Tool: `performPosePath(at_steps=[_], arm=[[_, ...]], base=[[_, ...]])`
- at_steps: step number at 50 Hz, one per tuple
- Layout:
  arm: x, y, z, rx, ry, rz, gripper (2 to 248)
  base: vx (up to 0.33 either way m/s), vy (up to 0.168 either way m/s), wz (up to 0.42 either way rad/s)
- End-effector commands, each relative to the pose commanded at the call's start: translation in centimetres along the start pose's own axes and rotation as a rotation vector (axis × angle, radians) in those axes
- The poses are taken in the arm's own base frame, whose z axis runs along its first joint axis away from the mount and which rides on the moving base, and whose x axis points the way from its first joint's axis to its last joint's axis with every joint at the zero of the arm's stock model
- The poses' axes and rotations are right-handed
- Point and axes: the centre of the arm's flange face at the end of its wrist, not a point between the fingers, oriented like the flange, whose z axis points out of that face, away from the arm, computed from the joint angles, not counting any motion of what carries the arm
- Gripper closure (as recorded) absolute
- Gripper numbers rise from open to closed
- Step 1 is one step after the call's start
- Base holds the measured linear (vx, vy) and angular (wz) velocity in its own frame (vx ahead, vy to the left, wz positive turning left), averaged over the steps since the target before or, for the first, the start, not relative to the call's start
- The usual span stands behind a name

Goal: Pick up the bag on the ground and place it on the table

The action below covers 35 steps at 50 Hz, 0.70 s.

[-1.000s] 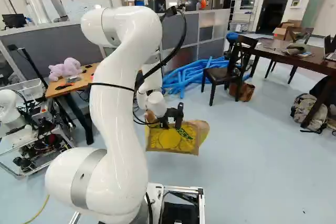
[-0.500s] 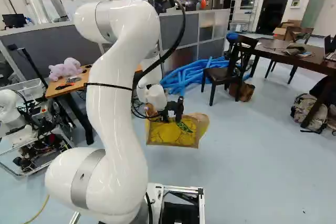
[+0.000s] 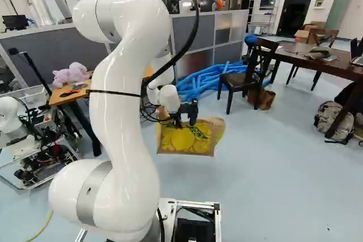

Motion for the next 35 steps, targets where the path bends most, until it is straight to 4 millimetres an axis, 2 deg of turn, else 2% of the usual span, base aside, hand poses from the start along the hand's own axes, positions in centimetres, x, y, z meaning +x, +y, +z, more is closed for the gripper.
performPosePath(at_steps=[35], arm=[[-0.1,-1.6,-4.1,-0.108,-0.007,-0.051,215]], base=[[0.000,0.000,0.000]])
